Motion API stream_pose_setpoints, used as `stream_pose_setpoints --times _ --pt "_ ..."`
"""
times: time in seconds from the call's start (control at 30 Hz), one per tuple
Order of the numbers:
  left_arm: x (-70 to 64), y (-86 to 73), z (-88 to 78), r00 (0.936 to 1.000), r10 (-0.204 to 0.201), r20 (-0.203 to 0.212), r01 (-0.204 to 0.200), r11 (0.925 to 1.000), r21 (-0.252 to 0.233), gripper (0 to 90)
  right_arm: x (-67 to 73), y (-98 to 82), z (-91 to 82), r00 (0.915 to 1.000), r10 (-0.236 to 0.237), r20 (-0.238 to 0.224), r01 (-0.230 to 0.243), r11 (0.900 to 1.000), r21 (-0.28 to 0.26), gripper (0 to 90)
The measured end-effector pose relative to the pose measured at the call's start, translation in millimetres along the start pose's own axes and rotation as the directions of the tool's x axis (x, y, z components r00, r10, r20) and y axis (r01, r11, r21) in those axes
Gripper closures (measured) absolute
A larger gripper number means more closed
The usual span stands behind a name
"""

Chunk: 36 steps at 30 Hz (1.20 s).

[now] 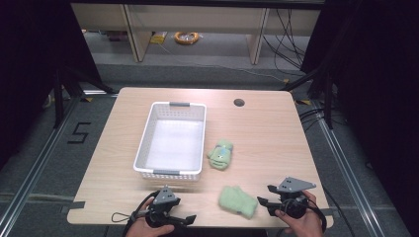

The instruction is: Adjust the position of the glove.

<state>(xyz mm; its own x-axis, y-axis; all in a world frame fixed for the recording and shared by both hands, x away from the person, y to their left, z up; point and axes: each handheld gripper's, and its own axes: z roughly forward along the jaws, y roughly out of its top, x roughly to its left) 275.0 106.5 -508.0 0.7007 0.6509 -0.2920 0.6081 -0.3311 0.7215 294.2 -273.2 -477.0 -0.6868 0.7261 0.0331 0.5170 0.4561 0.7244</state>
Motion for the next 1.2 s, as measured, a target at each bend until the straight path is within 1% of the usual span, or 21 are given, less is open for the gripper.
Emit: stream_pose_setpoints --times 0.03,0.17,0.2,0.27,0.33,0.43,0.5,0.53,0.67,0.7,0.73,0.77,0.8,0.93,0.97,1.0,1.03,1.07,1.1,1.17,1.2 --pt "-1.5 2.1 0.6 0.9997 0.022 0.004 -0.022 0.9998 0.002 18.1 0.4 0.9 0.3 0.9999 -0.007 -0.014 0.007 1.000 0.000 43.7" --pt "-9.0 13.6 5.3 0.9991 0.041 0.013 -0.041 0.9990 -0.018 18.8 1.8 1.9 0.2 0.9993 -0.032 -0.016 0.032 0.999 -0.003 45.5" --pt "-9.0 13.6 5.3 0.9991 0.041 0.013 -0.041 0.9990 -0.018 19.3 2.0 2.0 0.4 0.9993 -0.031 -0.022 0.031 1.000 -0.003 45.7" --pt "-12.7 23.3 10.3 0.9959 0.089 0.016 -0.089 0.9959 -0.018 20.0 3.5 2.3 -0.5 0.9998 -0.008 -0.016 0.008 1.000 0.004 46.5" --pt "-17.6 28.9 14.9 0.9964 0.079 0.032 -0.079 0.9967 -0.022 22.6 2.6 2.3 -0.1 0.9997 -0.016 -0.017 0.016 1.000 -0.004 49.4" --pt "-21.3 38.3 22.4 0.9921 0.116 0.048 -0.114 0.9931 -0.027 25.8 2.0 2.5 -0.4 0.9998 -0.009 -0.018 0.008 1.000 -0.014 54.1" --pt "-25.3 41.9 29.3 0.9926 0.106 0.060 -0.105 0.9942 -0.025 28.7 1.3 2.5 -0.6 0.9996 -0.021 -0.020 0.020 1.000 -0.021 57.2" --pt "-25.4 44.0 32.3 0.9896 0.132 0.057 -0.132 0.9912 -0.014 29.5 2.2 2.4 -0.8 0.9996 -0.013 -0.025 0.012 1.000 -0.015 58.2" --pt "-32.6 49.1 46.4 0.9894 0.119 0.083 -0.118 0.9929 -0.011 34.0 5.1 1.8 3.3 0.9985 -0.018 -0.052 0.018 1.000 0.000 61.0" --pt "-32.4 51.2 49.1 0.9861 0.141 0.087 -0.141 0.9900 -0.002 35.3 6.0 1.8 4.8 0.9981 -0.021 -0.058 0.021 1.000 0.001 61.6" --pt "-33.3 53.0 52.4 0.9859 0.141 0.091 -0.141 0.9900 -0.001 37.1 7.6 1.8 5.6 0.9979 -0.011 -0.064 0.012 1.000 0.017 62.3" --pt "-34.6 55.1 56.2 0.9871 0.128 0.096 -0.129 0.9917 0.000 38.0 7.7 1.9 7.5 0.9975 -0.028 -0.065 0.029 1.000 0.008 62.4" --pt "-33.7 57.1 57.7 0.9845 0.147 0.095 -0.148 0.9889 0.004 39.0 8.7 2.2 8.7 0.9965 -0.022 -0.080 0.024 0.999 0.023 62.6" --pt "-35.1 63.4 66.3 0.9873 0.127 0.096 -0.128 0.9917 0.006 42.2 7.6 1.0 12.9 0.9965 -0.021 -0.081 0.023 0.999 0.024 63.1" --pt "-33.4 65.2 67.1 0.9840 0.153 0.091 -0.155 0.9877 0.017 43.0 7.9 0.6 13.5 0.9967 -0.016 -0.079 0.018 0.999 0.027 63.2" --pt "-32.6 66.3 69.0 0.9832 0.158 0.090 -0.161 0.9868 0.021 44.0 8.3 0.5 14.2 0.9966 -0.012 -0.081 0.014 0.999 0.034 63.4" --pt "-33.5 66.5 71.3 0.9869 0.131 0.094 -0.133 0.9909 0.018 44.5 8.3 0.4 15.4 0.9960 -0.018 -0.087 0.022 0.999 0.034 63.5" --pt "-31.3 67.4 73.1 0.9841 0.149 0.097 -0.152 0.9882 0.022 45.8 9.3 0.3 16.3 0.9959 -0.014 -0.089 0.018 0.999 0.039 63.8" --pt "-31.3 67.5 75.0 0.9867 0.131 0.096 -0.134 0.9905 0.029 47.2 9.3 0.4 17.6 0.9956 -0.026 -0.090 0.030 0.999 0.042 64.2" --pt "-29.0 67.2 78.8 0.9869 0.131 0.095 -0.135 0.9897 0.047 48.1 11.5 0.5 19.6 0.9952 -0.015 -0.097 0.021 0.998 0.065 64.8" --pt "-30.4 66.0 80.4 0.9899 0.100 0.101 -0.106 0.9929 0.054 48.8 11.9 0.1 21.5 0.9953 -0.013 -0.096 0.019 0.998 0.067 65.1"
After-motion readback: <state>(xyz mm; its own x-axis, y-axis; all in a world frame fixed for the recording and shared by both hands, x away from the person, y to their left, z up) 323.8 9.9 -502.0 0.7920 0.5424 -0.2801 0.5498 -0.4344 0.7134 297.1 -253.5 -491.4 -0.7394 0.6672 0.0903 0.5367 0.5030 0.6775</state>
